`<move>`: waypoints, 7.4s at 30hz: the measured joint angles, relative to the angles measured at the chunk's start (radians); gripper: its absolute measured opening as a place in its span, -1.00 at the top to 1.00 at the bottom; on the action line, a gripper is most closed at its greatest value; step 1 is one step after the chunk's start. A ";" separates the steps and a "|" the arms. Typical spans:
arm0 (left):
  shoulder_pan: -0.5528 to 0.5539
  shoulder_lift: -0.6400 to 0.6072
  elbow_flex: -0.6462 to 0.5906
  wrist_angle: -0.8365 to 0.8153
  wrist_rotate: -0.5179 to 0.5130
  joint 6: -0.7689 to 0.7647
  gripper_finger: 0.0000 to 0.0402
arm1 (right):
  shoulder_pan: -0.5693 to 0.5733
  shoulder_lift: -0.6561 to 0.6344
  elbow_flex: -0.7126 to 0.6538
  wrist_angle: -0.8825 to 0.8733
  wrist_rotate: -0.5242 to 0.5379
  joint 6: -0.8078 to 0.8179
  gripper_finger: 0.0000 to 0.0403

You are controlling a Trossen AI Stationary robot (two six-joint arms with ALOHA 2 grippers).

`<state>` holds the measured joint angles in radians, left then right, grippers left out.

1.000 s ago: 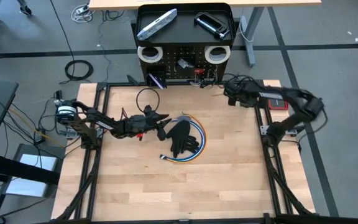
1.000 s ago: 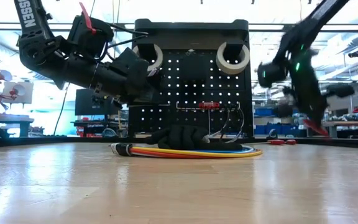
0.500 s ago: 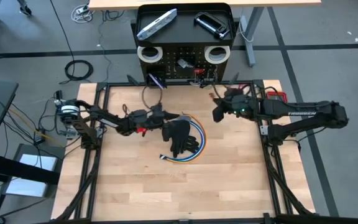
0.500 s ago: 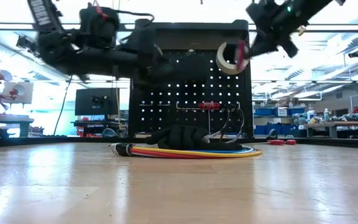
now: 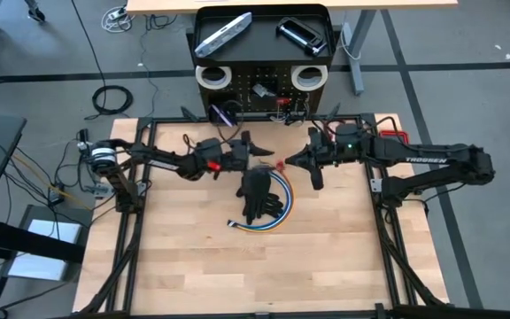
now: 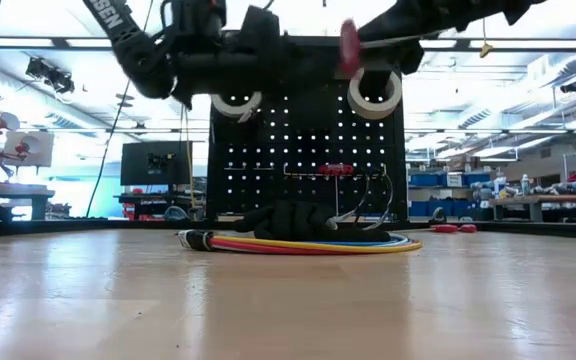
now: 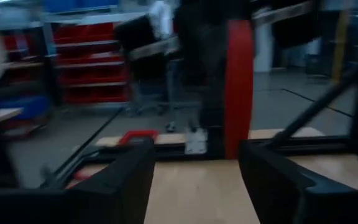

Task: Hang tools onto peg board
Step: Hang the red allen wrench on the peg board

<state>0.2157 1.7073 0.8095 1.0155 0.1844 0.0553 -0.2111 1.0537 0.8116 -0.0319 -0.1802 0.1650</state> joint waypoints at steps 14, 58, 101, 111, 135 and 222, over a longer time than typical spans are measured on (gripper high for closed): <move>0.013 0.001 0.166 -0.506 -0.032 0.072 -0.19 | -0.030 0.006 0.000 -0.257 0.065 -0.010 0.99; -0.022 0.341 0.168 -0.180 -0.141 -0.330 -0.19 | 0.168 0.335 -0.651 0.572 0.579 -0.025 0.96; 0.057 0.335 0.255 -0.023 0.045 -0.710 0.72 | 0.191 0.134 -0.489 0.652 0.769 -0.539 0.90; 0.116 0.124 0.265 -0.303 0.113 -0.402 0.72 | 0.204 -0.065 -0.185 -0.118 0.730 -0.197 0.10; 0.079 0.034 0.316 -0.600 -0.159 -0.538 0.72 | 0.149 0.232 -0.259 0.189 1.072 -0.444 0.41; -0.139 -0.228 -0.451 0.035 -0.523 -0.093 -0.03 | -0.206 0.820 0.199 0.149 0.800 0.565 0.97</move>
<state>0.0771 1.4792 0.3588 1.0509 -0.3389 -0.0372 -0.4168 1.8740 1.0104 0.1173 0.6195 0.7295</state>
